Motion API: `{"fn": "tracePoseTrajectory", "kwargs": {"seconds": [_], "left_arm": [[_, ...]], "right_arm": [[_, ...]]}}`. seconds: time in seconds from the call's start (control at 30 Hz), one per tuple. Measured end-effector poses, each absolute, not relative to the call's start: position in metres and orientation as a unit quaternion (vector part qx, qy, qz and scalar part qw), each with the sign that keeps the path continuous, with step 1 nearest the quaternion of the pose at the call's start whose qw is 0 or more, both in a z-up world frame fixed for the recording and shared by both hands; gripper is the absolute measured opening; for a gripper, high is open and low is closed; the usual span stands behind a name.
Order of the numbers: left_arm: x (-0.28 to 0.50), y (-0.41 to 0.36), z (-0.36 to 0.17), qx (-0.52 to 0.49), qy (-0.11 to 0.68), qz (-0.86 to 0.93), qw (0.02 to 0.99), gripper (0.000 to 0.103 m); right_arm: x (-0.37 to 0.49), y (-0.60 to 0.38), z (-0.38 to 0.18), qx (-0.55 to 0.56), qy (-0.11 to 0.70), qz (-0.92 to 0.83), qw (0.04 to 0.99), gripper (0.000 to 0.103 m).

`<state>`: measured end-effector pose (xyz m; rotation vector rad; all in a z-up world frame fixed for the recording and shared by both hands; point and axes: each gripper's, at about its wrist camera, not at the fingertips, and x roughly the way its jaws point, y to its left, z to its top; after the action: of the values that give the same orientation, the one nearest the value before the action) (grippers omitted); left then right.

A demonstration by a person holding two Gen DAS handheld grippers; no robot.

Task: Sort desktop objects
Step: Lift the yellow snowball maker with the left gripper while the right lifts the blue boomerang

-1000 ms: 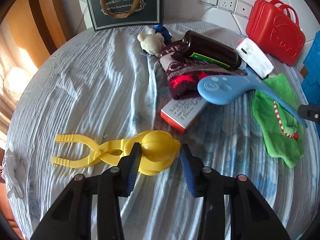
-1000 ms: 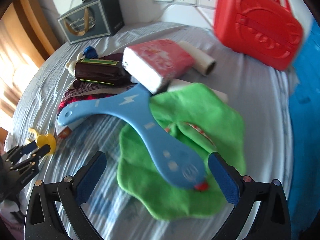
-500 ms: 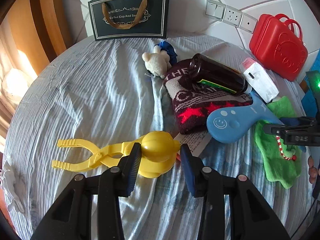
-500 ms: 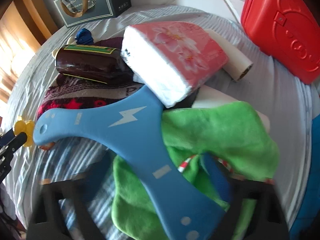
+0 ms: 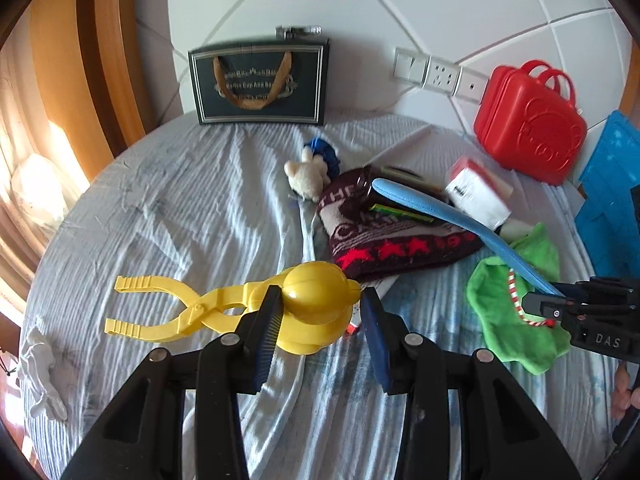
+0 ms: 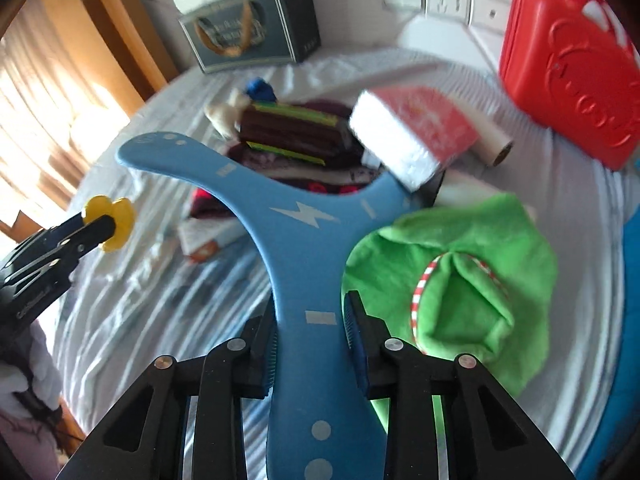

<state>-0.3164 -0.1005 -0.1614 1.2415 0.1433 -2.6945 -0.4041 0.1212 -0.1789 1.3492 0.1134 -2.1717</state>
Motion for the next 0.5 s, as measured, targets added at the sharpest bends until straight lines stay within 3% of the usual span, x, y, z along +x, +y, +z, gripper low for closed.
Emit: {"fn": "tracePoseTrajectory", "kwargs": {"seconds": [0.5], "left_arm": [[-0.245,-0.085,-0.074,0.321,0.023,-0.946,0.045,0.039]], "right_arm": [[-0.317,0.141,-0.078,0.399,0.029,-0.879,0.258,0.009]]}}
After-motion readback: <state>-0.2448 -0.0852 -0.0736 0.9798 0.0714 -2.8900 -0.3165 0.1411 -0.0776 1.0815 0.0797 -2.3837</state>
